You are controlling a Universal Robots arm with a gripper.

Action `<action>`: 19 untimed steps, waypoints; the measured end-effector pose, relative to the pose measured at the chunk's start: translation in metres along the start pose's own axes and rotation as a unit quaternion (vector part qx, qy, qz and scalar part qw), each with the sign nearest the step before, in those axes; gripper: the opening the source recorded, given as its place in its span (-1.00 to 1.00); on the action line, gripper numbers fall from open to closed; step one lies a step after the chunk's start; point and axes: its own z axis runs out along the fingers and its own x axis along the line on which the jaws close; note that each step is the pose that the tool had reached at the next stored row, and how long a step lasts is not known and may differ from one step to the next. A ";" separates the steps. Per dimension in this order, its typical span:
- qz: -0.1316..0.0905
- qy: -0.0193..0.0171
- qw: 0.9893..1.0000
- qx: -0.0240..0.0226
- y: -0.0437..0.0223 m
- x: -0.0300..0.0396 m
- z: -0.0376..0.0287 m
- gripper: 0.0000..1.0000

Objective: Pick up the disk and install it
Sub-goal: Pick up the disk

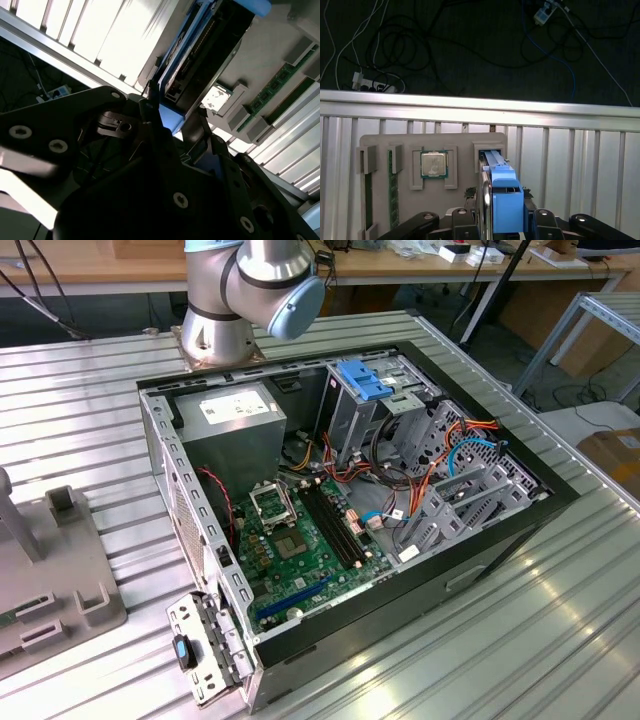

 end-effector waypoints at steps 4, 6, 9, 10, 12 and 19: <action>0.000 0.000 1.000 0.000 0.0000 0.0000 0.0000 -0.25; 0.000 0.000 1.000 0.000 0.0000 0.0000 0.0000 -0.27; 0.000 0.000 1.000 0.000 0.0000 0.0000 0.0001 -0.27; 0.000 0.000 1.000 0.000 0.0000 0.0000 0.0001 -0.27; 0.000 0.000 1.000 0.000 0.0000 0.0000 0.0002 -0.27; 0.000 0.000 1.000 0.000 0.0001 -0.0005 -0.0096 -0.27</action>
